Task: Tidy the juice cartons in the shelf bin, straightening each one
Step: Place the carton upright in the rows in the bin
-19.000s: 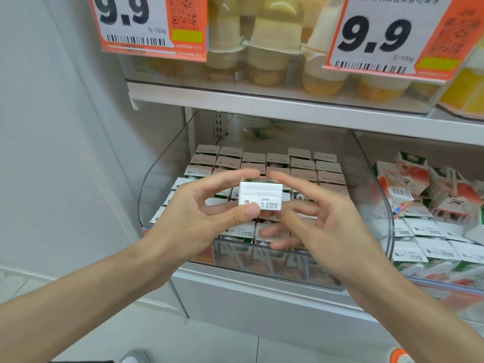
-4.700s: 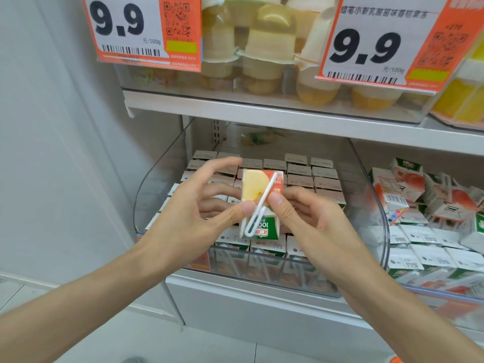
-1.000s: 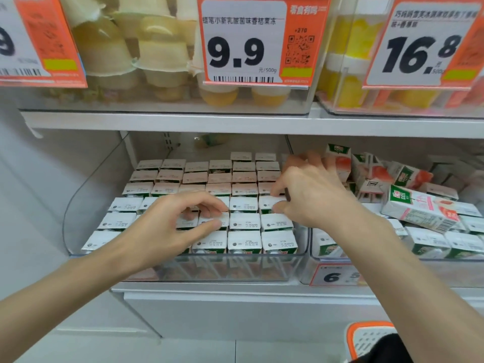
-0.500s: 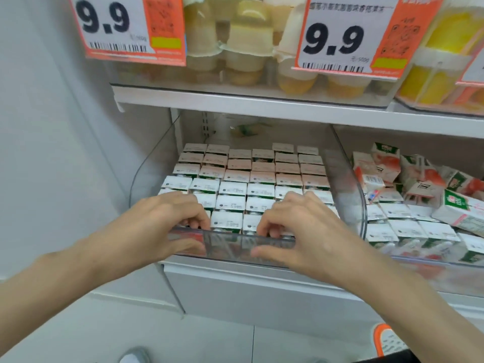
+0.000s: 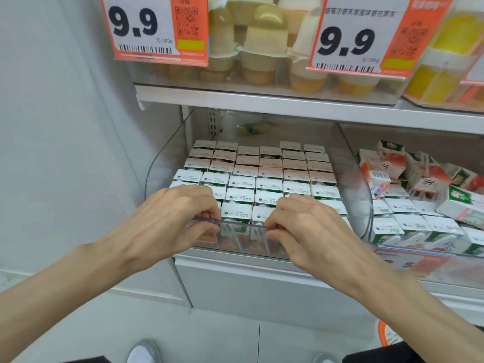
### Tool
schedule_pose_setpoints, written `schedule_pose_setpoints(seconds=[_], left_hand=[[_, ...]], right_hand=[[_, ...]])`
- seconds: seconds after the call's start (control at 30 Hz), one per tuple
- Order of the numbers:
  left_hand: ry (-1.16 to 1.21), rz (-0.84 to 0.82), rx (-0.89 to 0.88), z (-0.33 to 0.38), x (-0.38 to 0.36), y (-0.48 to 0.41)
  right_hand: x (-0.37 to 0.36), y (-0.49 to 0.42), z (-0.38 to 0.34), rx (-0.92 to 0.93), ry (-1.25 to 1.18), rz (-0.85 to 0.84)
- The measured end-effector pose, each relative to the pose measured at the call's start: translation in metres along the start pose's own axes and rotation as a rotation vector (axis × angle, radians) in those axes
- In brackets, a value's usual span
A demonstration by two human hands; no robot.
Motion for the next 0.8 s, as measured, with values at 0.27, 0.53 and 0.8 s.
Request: schedule_pose_setpoints(seconds=[0.27, 0.53, 0.8], left_hand=[[0.056, -0.031, -0.002, 0.012, 0.011, 0.007], [0.069, -0.143, -0.033, 0.025, 0.015, 0.035], [0.057, -0.252, -0.101, 0.029, 0.017, 0.035]], right_hand=[[0.012, 0.011, -0.008, -0.016, -0.107, -0.023], [0.007, 0.031, -0.026, 0.034, -0.123, -0.135], [0.014, 0.037, -0.031, 0.08, -0.139, -0.258]])
Point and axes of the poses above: each hand's wrist, its own y-axis away from the middle knuckle, its own x-axis out of the back of the hand, z = x × y, the point moved 3 cm from there along -y, towards the middle knuckle, and after that the axes turned 13 degrees about -y, right-handed, at the moved point
